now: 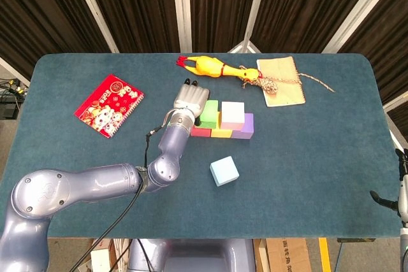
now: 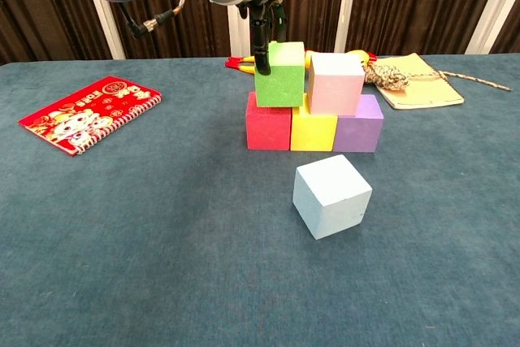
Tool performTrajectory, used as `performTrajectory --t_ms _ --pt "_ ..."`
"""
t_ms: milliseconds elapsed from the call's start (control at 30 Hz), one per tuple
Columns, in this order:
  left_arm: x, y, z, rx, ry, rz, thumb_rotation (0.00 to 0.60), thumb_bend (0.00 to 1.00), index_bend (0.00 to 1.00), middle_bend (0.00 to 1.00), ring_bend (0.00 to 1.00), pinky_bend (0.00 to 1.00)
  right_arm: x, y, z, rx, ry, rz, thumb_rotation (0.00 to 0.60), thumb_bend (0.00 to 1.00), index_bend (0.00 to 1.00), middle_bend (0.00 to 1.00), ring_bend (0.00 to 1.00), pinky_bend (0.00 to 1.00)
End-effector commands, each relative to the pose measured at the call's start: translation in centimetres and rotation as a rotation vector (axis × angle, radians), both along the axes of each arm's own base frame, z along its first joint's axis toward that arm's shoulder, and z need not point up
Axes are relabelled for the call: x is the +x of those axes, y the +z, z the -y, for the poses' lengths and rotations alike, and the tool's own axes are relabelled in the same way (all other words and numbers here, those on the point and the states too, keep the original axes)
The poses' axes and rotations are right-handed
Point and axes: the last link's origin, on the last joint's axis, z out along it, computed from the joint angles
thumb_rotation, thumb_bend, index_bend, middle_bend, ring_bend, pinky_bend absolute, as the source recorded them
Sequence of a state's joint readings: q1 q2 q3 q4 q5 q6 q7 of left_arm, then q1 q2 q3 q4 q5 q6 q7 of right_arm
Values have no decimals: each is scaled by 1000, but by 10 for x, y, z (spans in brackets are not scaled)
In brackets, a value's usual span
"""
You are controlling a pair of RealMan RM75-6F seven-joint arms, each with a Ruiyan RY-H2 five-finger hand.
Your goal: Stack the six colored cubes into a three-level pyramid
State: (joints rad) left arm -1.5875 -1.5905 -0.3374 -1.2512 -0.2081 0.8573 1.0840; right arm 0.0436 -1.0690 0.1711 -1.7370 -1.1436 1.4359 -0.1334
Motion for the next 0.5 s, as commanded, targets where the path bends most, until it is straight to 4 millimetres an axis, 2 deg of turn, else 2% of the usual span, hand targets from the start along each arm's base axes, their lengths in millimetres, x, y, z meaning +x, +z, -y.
performTrajectory --t_ms 33,500 --pt "0 -1 0 1 2 -1 600 371 314 290 88 51 0 0 0 -2 0 1 600 155 81 67 0 0" --pt "1 -3 -1 6 1 -1 600 369 311 291 88 51 -1 2 0 -5 -2 5 600 154 81 67 0 0"
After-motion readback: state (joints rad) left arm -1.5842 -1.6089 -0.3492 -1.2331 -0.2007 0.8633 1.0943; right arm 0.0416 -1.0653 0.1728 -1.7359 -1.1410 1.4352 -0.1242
